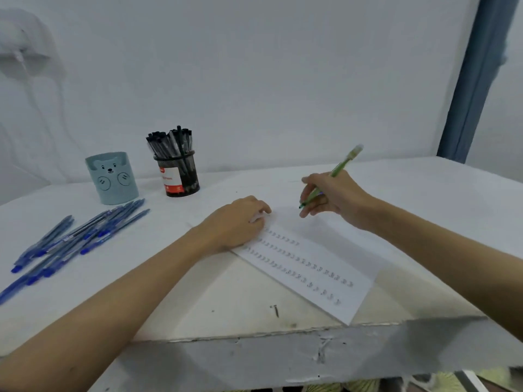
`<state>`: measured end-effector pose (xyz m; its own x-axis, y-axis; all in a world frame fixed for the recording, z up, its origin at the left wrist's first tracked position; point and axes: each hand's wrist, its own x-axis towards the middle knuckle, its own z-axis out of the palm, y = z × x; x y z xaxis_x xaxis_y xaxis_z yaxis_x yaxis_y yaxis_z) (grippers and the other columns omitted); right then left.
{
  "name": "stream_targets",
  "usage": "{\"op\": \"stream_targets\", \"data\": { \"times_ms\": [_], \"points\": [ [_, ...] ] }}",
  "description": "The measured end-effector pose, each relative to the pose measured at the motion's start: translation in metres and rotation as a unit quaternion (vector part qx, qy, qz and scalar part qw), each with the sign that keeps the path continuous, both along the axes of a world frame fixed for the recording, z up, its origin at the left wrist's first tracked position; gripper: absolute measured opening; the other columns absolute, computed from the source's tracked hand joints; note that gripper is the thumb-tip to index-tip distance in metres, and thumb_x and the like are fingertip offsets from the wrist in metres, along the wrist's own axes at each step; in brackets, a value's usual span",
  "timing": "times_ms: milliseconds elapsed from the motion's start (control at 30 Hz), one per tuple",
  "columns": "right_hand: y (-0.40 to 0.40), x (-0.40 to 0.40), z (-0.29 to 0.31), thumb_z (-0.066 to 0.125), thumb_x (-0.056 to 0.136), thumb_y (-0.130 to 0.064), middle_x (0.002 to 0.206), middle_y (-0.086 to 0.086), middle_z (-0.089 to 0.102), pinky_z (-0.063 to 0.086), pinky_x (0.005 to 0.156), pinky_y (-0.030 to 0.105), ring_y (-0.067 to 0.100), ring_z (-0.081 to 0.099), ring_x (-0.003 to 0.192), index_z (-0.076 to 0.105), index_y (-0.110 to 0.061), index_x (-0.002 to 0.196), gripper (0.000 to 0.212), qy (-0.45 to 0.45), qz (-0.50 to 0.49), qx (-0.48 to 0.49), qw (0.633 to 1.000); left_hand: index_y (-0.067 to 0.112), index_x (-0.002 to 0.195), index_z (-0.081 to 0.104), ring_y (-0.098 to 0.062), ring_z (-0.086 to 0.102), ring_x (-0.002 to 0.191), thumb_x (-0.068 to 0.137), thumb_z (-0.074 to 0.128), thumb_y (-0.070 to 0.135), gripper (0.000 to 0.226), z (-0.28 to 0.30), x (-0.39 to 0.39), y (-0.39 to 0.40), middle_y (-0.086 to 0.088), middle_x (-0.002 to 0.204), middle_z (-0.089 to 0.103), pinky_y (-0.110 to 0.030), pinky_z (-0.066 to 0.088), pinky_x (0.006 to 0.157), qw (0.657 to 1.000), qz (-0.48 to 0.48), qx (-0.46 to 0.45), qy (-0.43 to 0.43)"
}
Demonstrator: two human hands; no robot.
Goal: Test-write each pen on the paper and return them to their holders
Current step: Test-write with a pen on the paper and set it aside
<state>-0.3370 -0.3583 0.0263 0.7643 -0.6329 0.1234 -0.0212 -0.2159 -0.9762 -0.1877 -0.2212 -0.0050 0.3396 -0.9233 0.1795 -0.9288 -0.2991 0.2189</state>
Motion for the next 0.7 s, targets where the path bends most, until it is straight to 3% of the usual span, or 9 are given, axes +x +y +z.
{"op": "stream_targets", "data": {
  "times_ms": [100,200,300,467,700],
  "points": [
    [0.003,0.001,-0.016,0.065,0.085,-0.011,0.057,0.013,0.06,0.037,0.039,0.021,0.019,0.051,0.038,0.055,-0.003,0.059,0.029,0.022,0.01,-0.05,0.998,0.023,0.128,0.052,-0.012,0.048,0.114,0.098,0.038,0.023,0.033,-0.003,0.002,-0.009,0.006,0.131,0.045,-0.027,0.038,0.092,1.0,-0.015,-0.018,-0.002],
    [0.012,0.008,-0.028,0.058,0.092,-0.027,0.058,0.021,0.056,0.026,0.034,0.019,0.019,0.039,0.03,0.052,-0.003,0.053,0.047,0.02,0.033,-0.051,0.998,0.022,0.126,0.052,-0.009,0.046,0.114,0.098,0.04,0.025,0.031,-0.012,0.006,-0.01,0.008,0.129,0.045,-0.024,0.035,0.093,0.998,-0.03,-0.049,0.027],
    [0.018,0.011,-0.029,0.052,0.095,-0.034,0.058,0.021,0.052,0.024,0.032,0.017,0.019,0.041,0.027,0.052,0.0,0.053,0.054,0.003,0.062,-0.041,0.997,0.024,0.127,0.052,-0.007,0.044,0.116,0.094,0.042,0.038,0.037,-0.019,0.01,-0.01,0.009,0.13,0.045,-0.026,0.034,0.097,0.996,-0.042,-0.056,0.06],
    [0.027,0.01,-0.032,0.064,0.089,-0.023,0.054,0.018,0.053,0.023,0.031,0.017,0.016,0.038,0.024,0.047,-0.003,0.054,0.044,0.02,0.06,-0.096,0.993,0.023,0.125,0.052,-0.01,0.044,0.116,0.072,0.031,0.062,0.069,-0.019,0.009,-0.012,0.008,0.126,0.046,-0.036,0.036,0.102,0.994,-0.042,-0.058,0.078],
    [0.026,0.01,-0.035,0.063,0.081,-0.002,0.054,0.02,0.049,0.023,0.033,0.016,0.016,0.026,0.025,0.028,-0.013,0.045,0.052,0.015,0.027,-0.134,0.991,0.024,0.127,0.052,-0.006,0.042,0.114,0.078,0.036,0.05,0.058,-0.022,0.008,-0.013,0.008,0.128,0.046,-0.026,0.034,0.097,0.994,-0.038,-0.066,0.076]
  ]
}}
